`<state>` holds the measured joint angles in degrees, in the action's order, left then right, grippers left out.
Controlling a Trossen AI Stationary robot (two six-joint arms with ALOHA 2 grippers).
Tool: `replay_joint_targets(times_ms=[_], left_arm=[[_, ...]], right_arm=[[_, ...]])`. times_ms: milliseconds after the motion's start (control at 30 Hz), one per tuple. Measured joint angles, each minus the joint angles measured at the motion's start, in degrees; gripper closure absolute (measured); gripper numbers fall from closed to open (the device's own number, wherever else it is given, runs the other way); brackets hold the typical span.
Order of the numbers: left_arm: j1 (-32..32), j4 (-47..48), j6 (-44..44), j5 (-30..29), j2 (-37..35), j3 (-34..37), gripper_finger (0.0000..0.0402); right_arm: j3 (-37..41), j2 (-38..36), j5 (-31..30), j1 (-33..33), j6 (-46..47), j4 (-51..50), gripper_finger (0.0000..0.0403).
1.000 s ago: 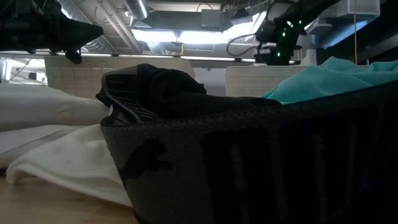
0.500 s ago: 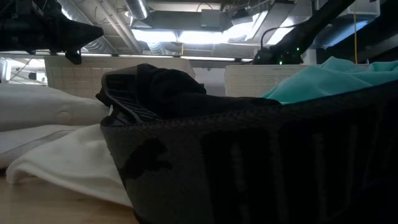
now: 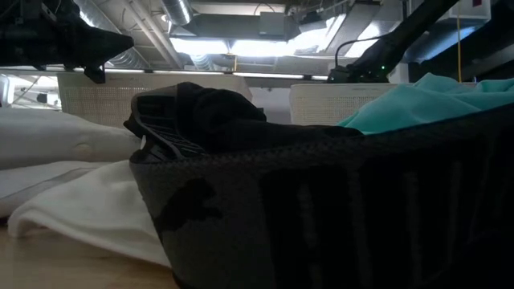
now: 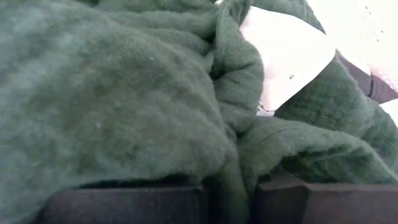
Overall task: Sort clothes
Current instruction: Put the green polo shirt into the right white bin
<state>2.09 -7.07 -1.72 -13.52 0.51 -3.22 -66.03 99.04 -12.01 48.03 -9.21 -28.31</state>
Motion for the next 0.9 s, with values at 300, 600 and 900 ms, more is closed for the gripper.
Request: replay_joint_targets(times_ms=[300,600,900], left_arm=[[0.0,0.0,0.0,0.0,0.0,0.0,0.0393],[0.0,0.0,0.0,0.0,0.0,0.0,0.0393],[0.0,0.0,0.0,0.0,0.0,0.0,0.0393]], right_arm=[[-4.1,0.3,-1.9,0.0,1.1,-5.1,0.0363],[-8.8,0.3,-2.4,0.0,1.4,-11.3,0.0262],[-15.2,-5.4,-1.3,0.0,1.3,-19.3,0.0199]])
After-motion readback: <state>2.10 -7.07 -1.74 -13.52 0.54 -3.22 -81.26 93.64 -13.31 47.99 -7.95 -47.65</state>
